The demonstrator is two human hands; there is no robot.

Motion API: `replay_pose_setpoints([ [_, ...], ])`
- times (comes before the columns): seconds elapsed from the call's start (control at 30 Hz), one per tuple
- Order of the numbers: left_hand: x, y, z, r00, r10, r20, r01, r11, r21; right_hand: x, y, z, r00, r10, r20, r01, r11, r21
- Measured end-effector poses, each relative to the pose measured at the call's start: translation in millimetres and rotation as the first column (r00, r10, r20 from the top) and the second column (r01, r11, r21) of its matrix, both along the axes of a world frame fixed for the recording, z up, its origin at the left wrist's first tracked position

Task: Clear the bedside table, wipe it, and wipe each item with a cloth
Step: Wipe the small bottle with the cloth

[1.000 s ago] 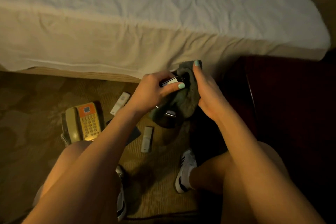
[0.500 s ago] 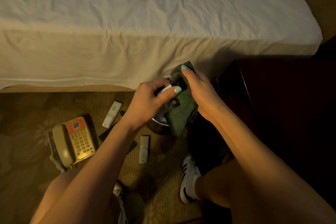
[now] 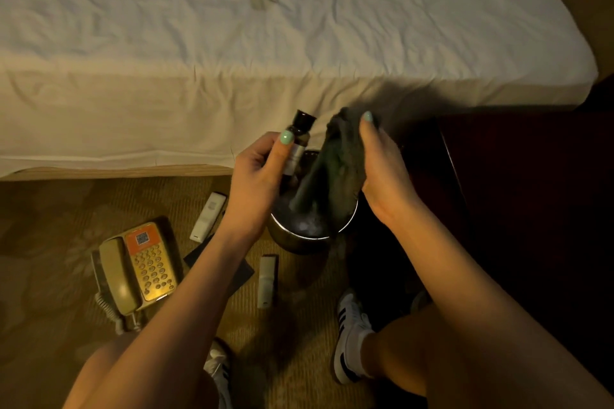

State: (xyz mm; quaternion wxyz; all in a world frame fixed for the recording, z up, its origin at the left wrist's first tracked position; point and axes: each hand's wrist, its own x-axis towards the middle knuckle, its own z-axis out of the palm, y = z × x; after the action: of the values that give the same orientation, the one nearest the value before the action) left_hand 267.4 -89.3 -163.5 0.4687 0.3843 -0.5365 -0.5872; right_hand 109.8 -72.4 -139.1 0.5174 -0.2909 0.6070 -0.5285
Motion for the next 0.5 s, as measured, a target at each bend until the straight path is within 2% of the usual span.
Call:
replay_pose_setpoints([
  [0.07, -0.3, -4.1, 0.9, 0.999, 0.048, -0.003, -0.048, 0.998, 0.047, -8.3, -0.9, 0.9, 0.99, 0.009, 0.141, -0.001, 0.998, -0.059],
  [0.1, -1.1, -5.1, 1.4, 0.998, 0.057, 0.004, -0.057, 0.996, 0.071, -9.8, -1.6, 1.2, 0.987, 0.04, 0.156, -0.027, 0.996, -0.082],
  [0.23, -6.4, -2.3, 3.4, 0.997, 0.035, 0.062, -0.044, 0.99, 0.137, -0.5, 0.0, 5.4, 0.985, 0.163, 0.048, -0.159, 0.985, -0.068],
  [0.3, -6.9, 1.8, 3.9, 0.998, -0.017, 0.068, 0.009, 0.992, 0.126, 6.1, 1.8, 4.4, 0.96, 0.254, -0.118, -0.262, 0.963, -0.057],
  [0.37, -6.2, 3.7, 4.3, 0.995, -0.076, 0.07, 0.068, 0.992, 0.111, 11.8, 1.8, 3.6, 0.93, 0.294, -0.219, -0.31, 0.949, -0.046],
  [0.5, -3.8, 4.4, 1.5, 0.978, -0.19, 0.084, 0.179, 0.976, 0.125, 13.0, -1.3, 3.6, 0.935, 0.277, -0.222, -0.296, 0.953, -0.059],
])
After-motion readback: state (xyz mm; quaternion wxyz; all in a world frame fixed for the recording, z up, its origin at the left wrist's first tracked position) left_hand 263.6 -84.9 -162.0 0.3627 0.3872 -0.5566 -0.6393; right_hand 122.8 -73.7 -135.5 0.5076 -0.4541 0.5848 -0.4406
